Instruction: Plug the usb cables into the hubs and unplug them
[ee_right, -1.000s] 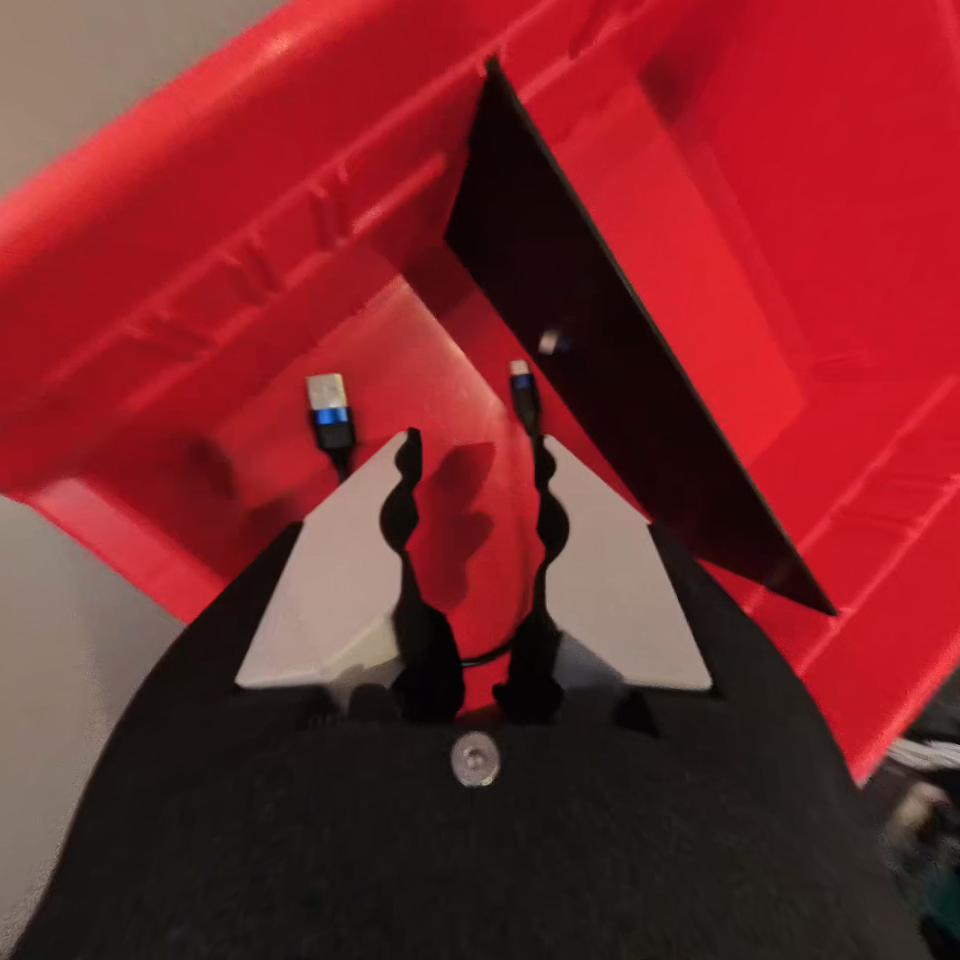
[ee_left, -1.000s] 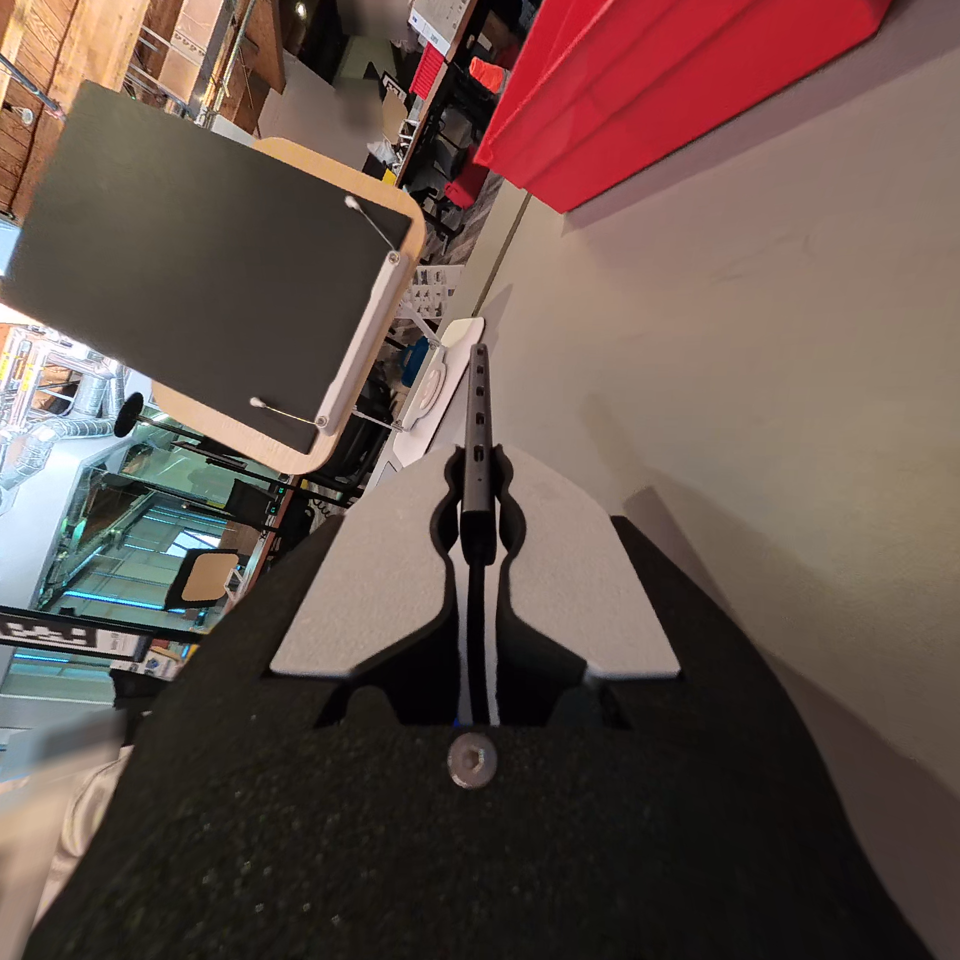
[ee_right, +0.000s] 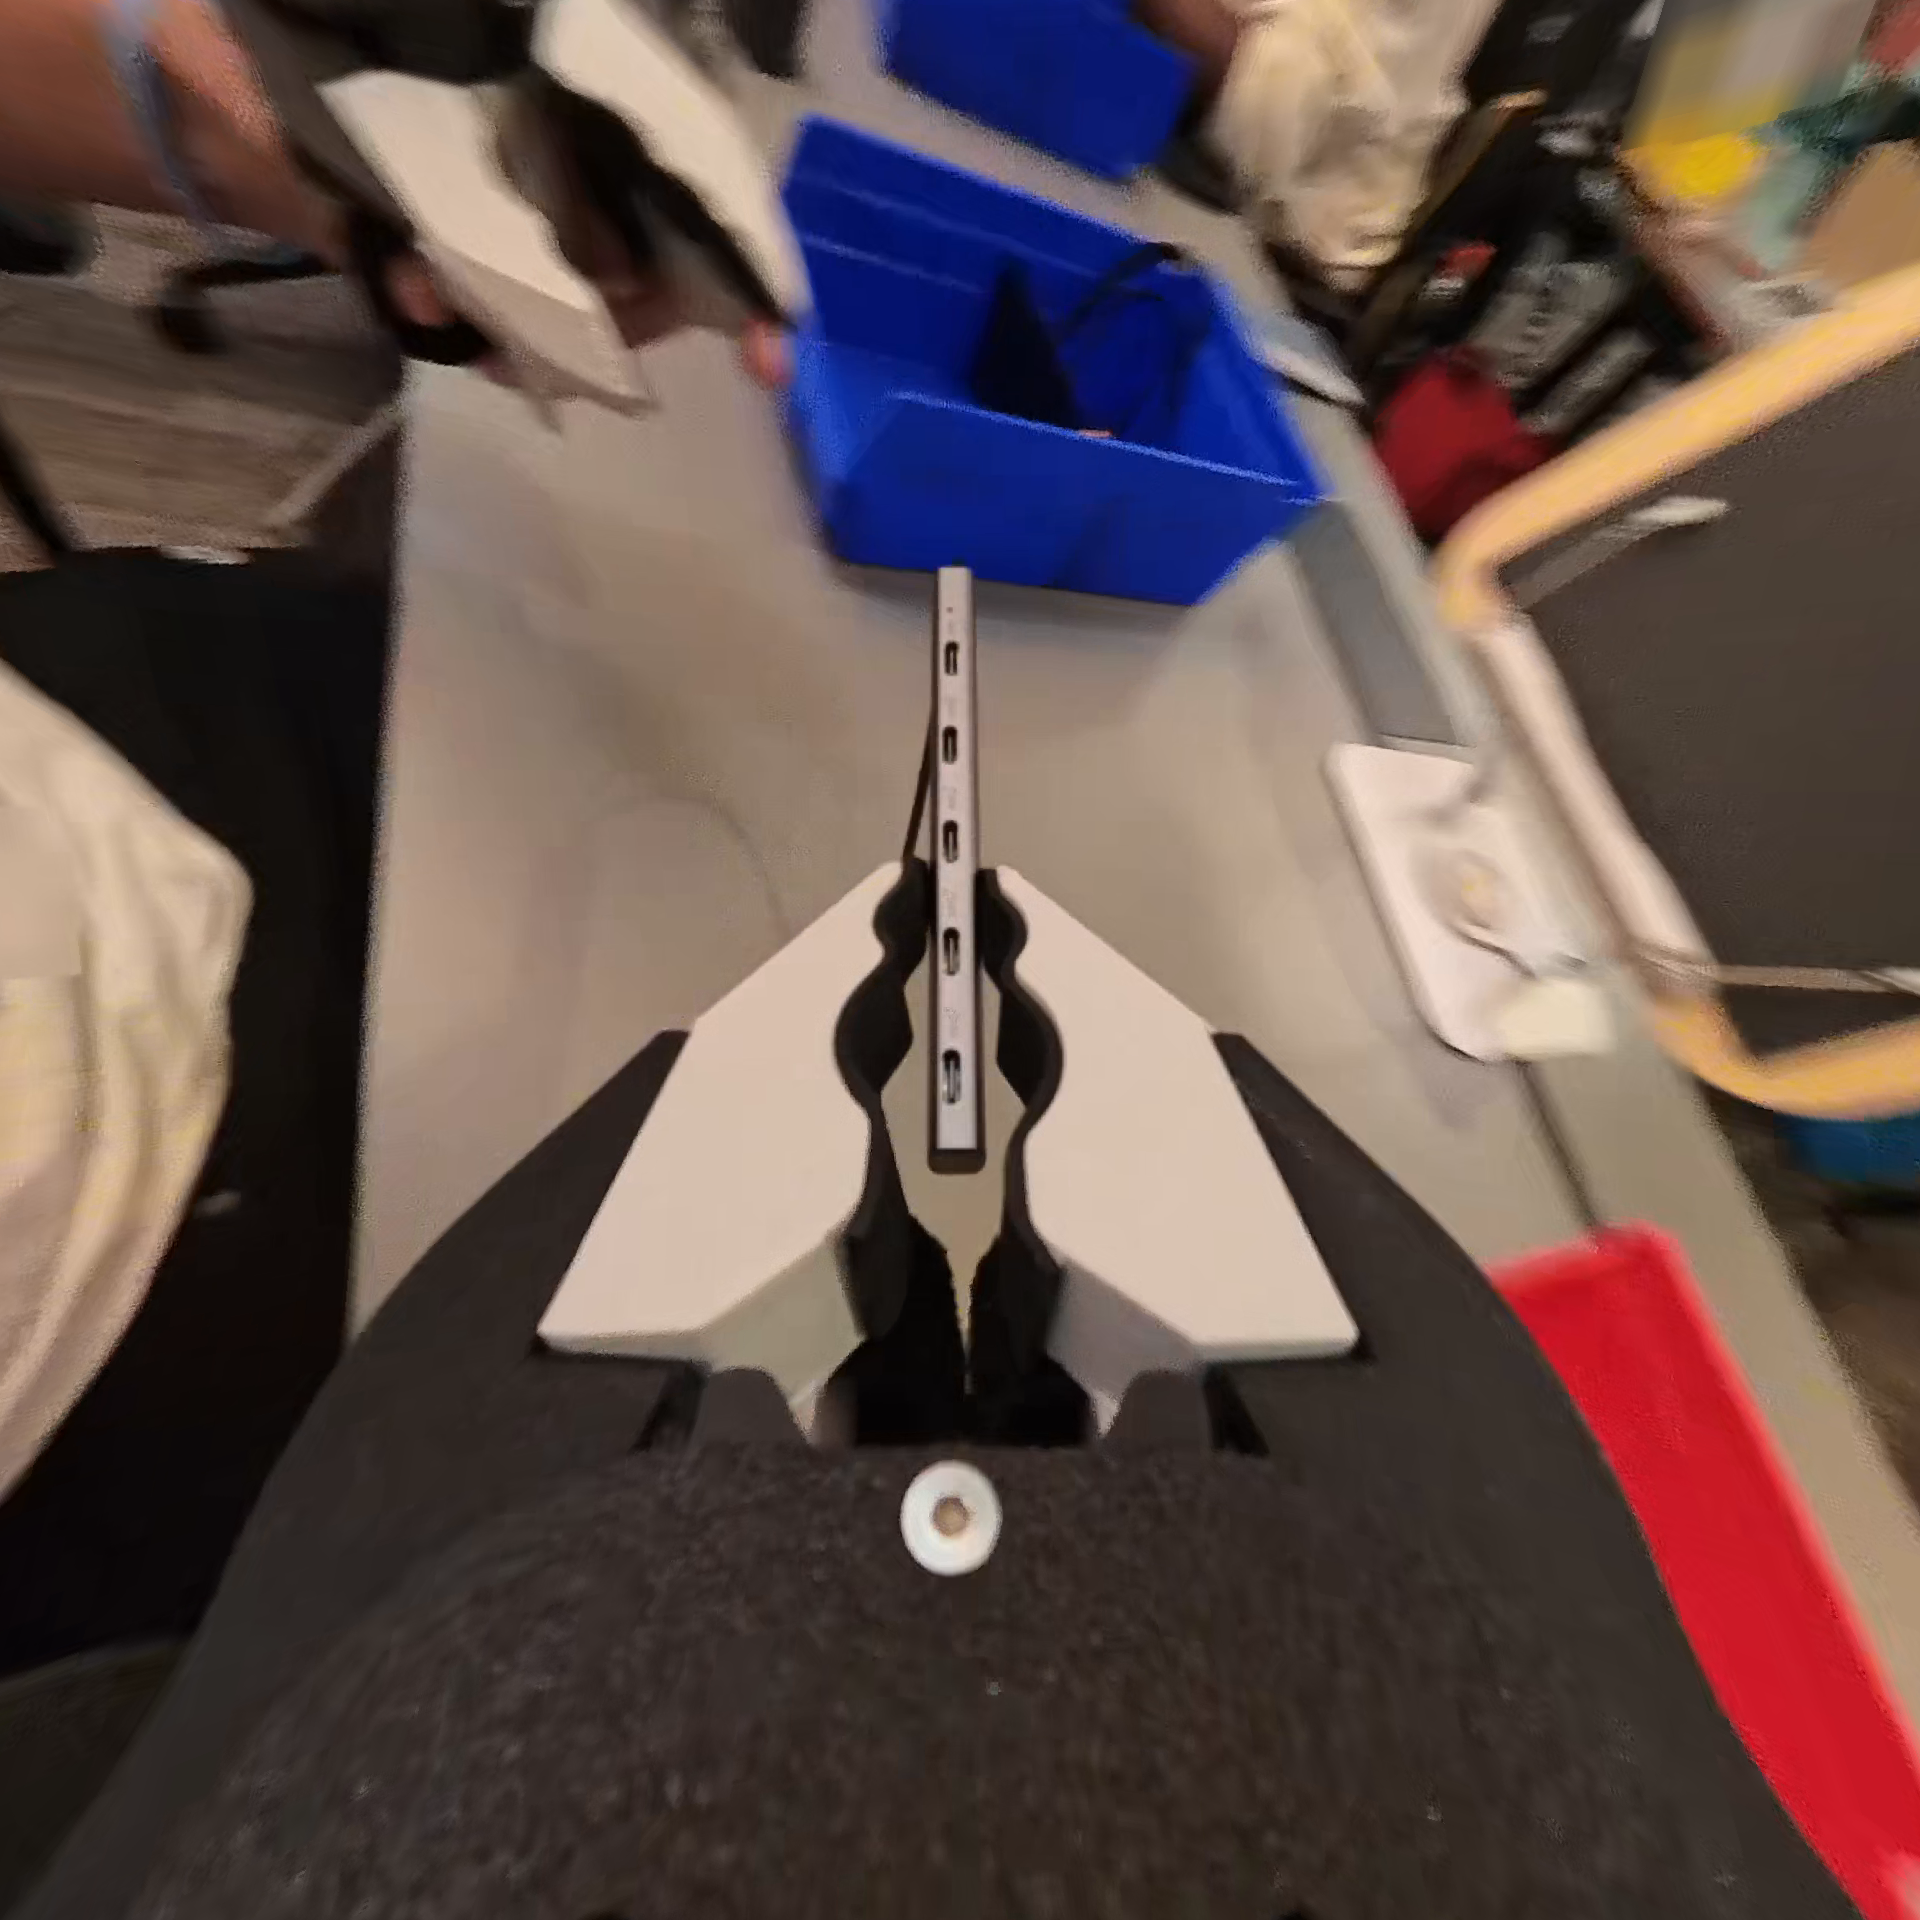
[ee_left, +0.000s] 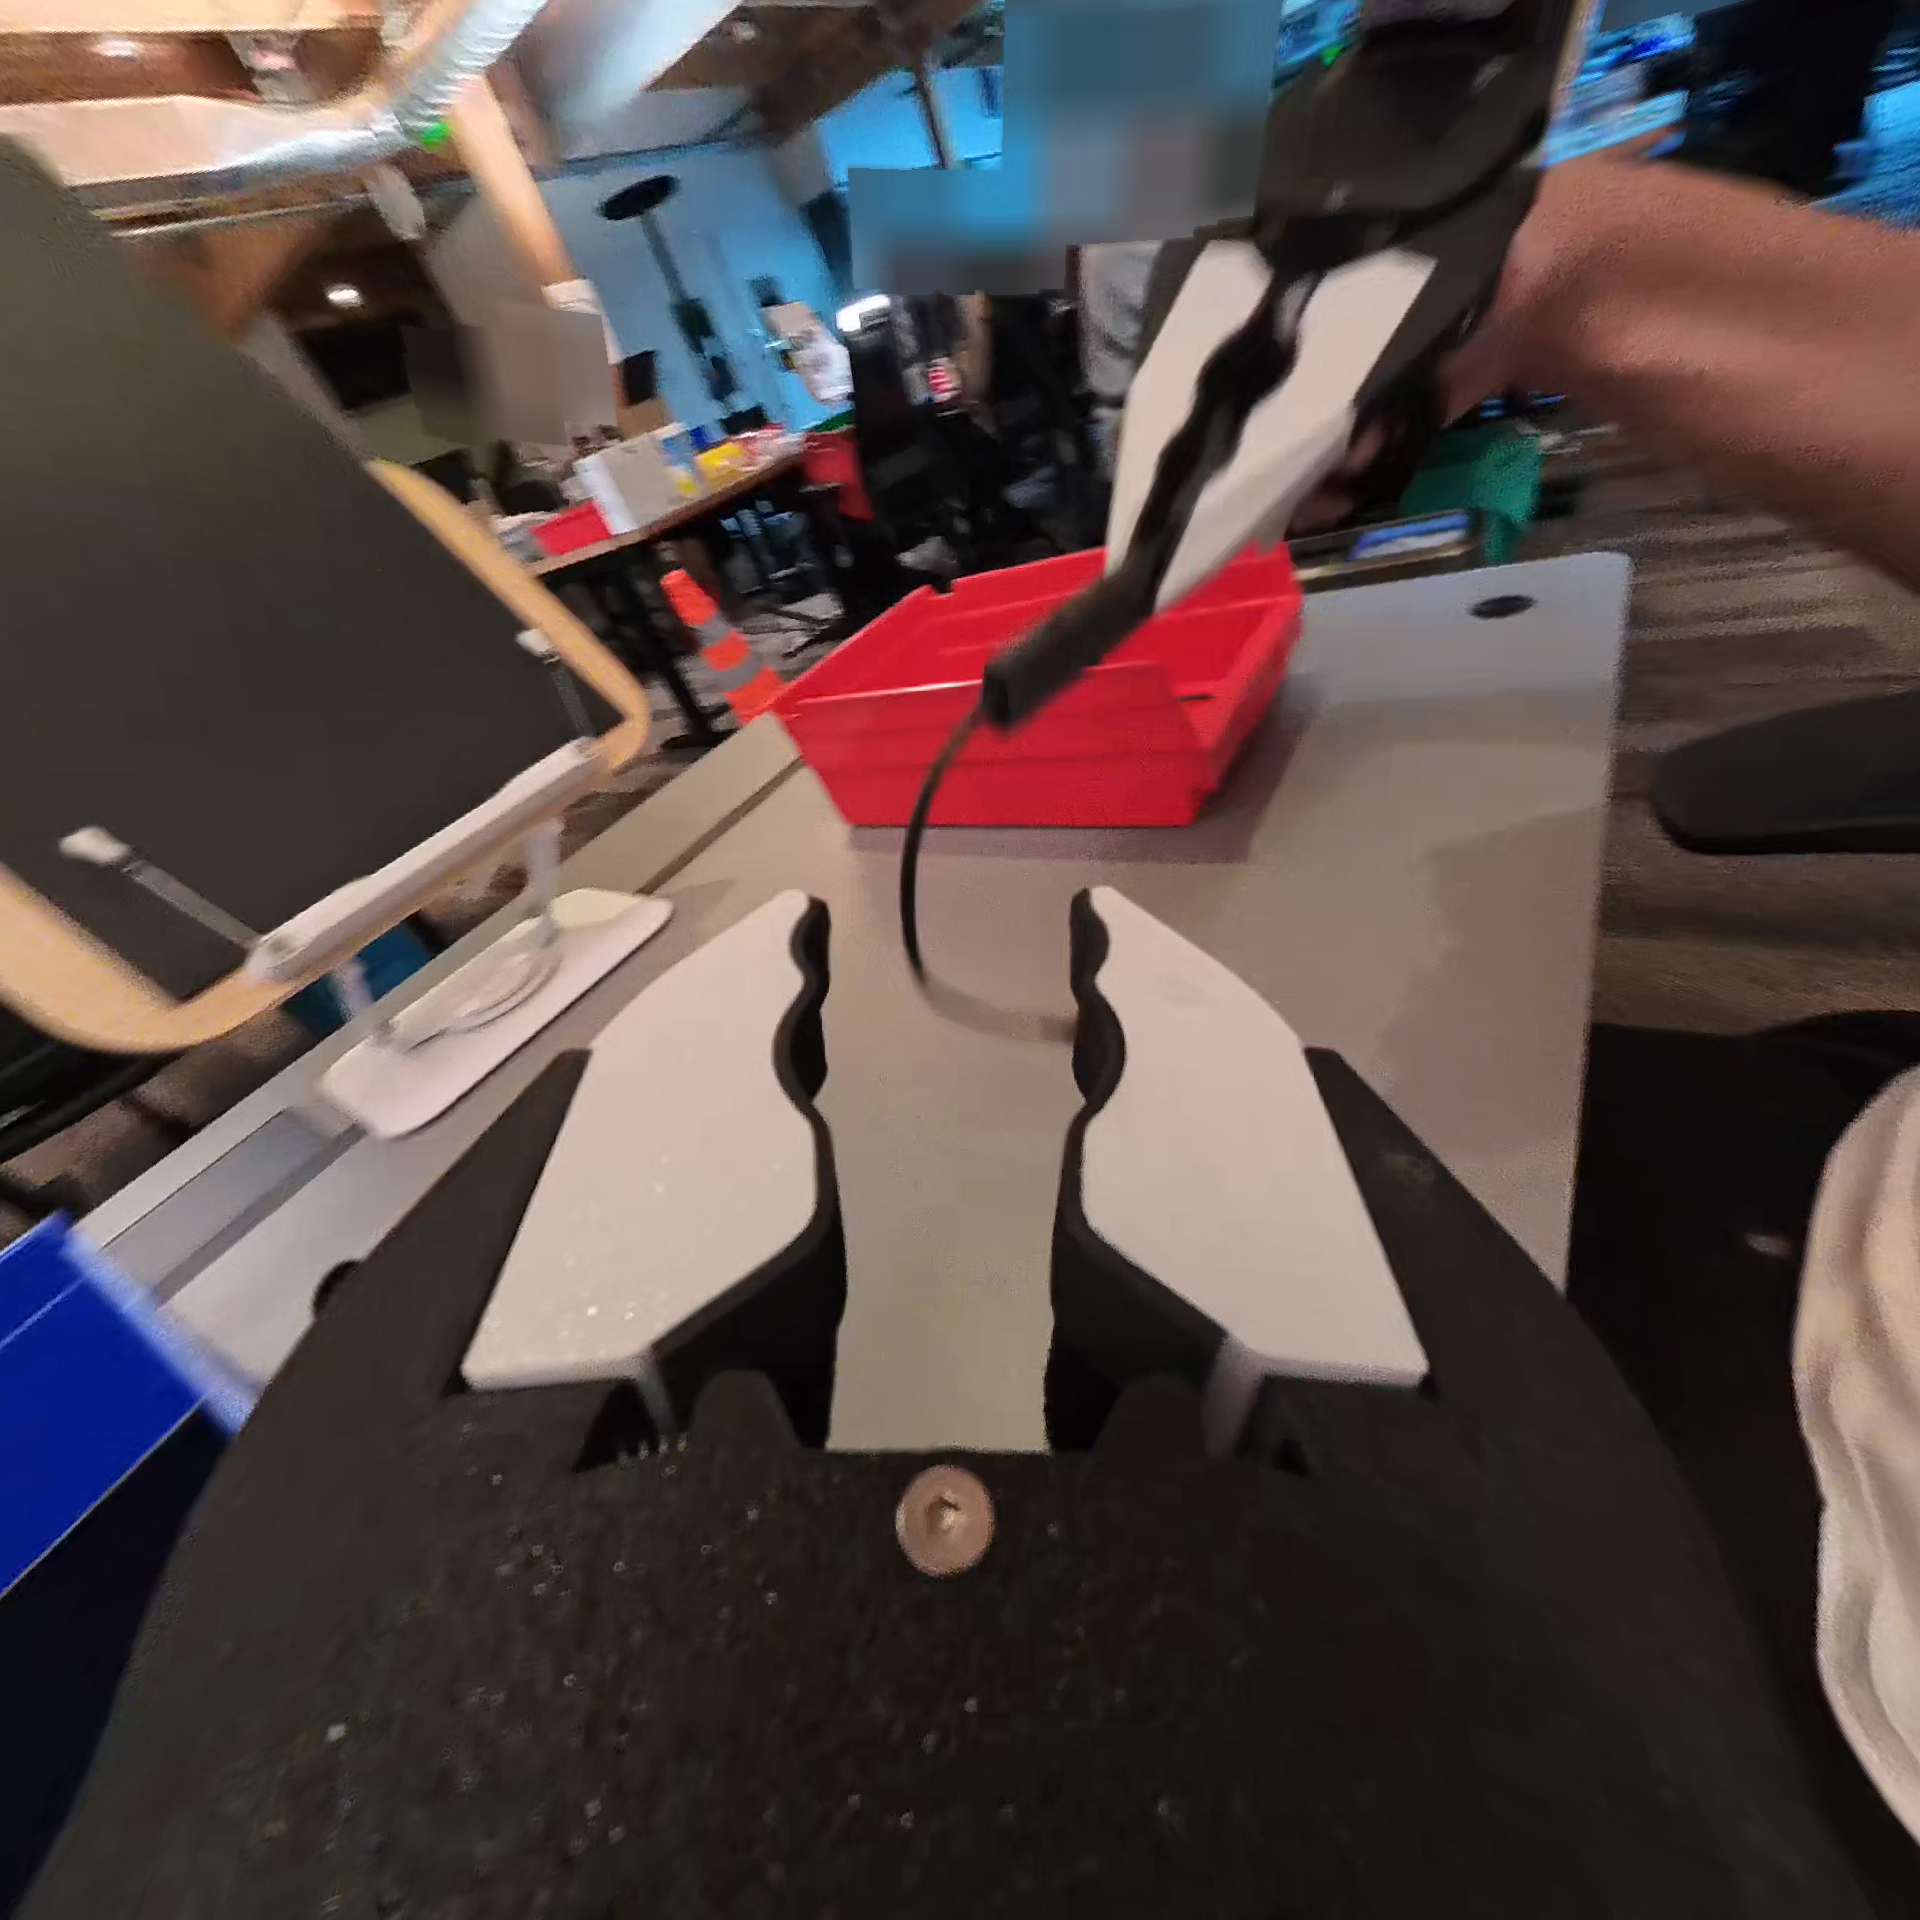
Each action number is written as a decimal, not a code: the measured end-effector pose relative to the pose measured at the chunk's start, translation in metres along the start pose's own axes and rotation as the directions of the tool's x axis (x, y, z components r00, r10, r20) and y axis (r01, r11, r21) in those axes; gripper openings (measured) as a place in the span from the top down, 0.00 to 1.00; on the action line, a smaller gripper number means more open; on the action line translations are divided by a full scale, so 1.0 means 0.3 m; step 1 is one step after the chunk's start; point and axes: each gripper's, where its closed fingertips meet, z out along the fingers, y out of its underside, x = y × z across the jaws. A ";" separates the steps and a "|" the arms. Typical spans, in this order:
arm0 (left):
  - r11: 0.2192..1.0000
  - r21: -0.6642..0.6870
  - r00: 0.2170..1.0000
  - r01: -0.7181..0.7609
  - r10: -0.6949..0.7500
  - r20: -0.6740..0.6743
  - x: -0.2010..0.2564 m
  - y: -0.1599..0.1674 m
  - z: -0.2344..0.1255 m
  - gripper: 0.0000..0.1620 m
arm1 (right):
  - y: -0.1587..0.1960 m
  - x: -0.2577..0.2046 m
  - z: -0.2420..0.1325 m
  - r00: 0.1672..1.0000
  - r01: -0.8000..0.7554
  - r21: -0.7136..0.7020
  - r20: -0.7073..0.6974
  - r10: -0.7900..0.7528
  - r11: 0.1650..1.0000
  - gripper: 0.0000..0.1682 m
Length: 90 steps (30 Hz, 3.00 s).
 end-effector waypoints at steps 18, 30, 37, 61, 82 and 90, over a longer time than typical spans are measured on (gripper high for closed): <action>0.964 -0.199 0.984 0.176 -0.169 0.048 0.080 0.226 -0.022 0.85 | 0.747 0.761 -0.137 0.930 -0.300 -0.589 -0.354 0.093 0.750 0.95; 0.889 -0.333 0.945 0.314 -0.327 0.016 0.090 0.338 -0.052 0.85 | 1.077 0.721 -0.086 0.862 -0.501 -0.734 -0.377 0.339 0.458 0.81; 0.887 -0.339 0.944 0.313 -0.331 0.006 -0.075 0.225 -0.144 0.83 | 0.618 0.690 -0.191 0.761 -0.557 -0.294 -0.555 0.335 0.777 0.75; 0.317 -0.938 0.966 -0.142 -0.162 -0.201 -0.991 0.916 0.012 0.78 | 0.145 -0.437 0.375 0.683 -0.639 -0.036 0.433 0.588 0.768 0.73; 0.410 -0.619 0.469 -0.670 0.880 0.075 -0.862 -0.127 0.092 0.86 | -0.049 0.004 0.294 0.868 -0.460 0.301 -0.048 0.495 0.835 0.73; 0.279 -0.510 0.267 -0.814 0.959 0.099 -0.390 -0.211 0.235 0.86 | -0.345 0.125 0.221 0.847 -0.399 0.418 -0.173 0.503 0.816 0.73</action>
